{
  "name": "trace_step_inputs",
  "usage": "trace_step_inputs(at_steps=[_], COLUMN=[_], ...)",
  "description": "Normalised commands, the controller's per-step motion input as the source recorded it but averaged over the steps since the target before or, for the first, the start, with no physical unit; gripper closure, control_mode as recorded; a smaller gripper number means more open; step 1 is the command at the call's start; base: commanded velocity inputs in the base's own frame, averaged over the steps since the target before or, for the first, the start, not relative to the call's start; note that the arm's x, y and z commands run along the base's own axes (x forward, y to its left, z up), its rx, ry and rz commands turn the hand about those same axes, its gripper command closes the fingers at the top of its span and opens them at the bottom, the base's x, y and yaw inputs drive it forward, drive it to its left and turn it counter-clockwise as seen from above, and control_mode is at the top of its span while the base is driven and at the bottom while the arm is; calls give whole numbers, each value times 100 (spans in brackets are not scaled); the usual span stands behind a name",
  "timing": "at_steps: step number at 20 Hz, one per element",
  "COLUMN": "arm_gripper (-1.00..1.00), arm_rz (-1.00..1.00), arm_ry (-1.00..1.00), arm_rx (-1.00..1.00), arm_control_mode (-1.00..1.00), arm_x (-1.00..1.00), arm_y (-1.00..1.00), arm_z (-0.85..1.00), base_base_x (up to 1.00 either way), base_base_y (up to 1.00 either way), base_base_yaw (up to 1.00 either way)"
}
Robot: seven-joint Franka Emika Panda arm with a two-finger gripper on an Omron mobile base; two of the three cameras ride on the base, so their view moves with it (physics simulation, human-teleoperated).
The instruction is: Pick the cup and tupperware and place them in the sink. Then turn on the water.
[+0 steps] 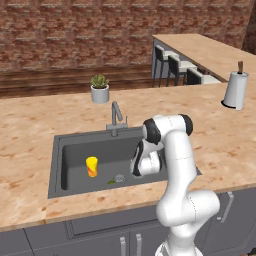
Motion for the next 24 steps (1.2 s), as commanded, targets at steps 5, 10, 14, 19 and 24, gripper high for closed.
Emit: trace_step_inputs(at_steps=[5, 10, 14, 19, 24], arm_gripper=[100, 100, -100, -100, -100], arm_rz=[0, 0, 0, 0, 0], arm_ry=[2, 2, 0, 0, 0], arm_rx=[0, 0, 0, 0, 0], arm_control_mode=[-100, -100, -100, -100, -100], arm_x=[7, 1, 0, 0, 0], arm_y=[0, 0, 0, 0, 0], arm_z=[-7, 0, 0, 0, 0], base_base_x=[0, 0, 0, 0, 0], base_base_y=[0, 0, 0, 0, 0], base_base_yaw=[0, 0, 0, 0, 0])
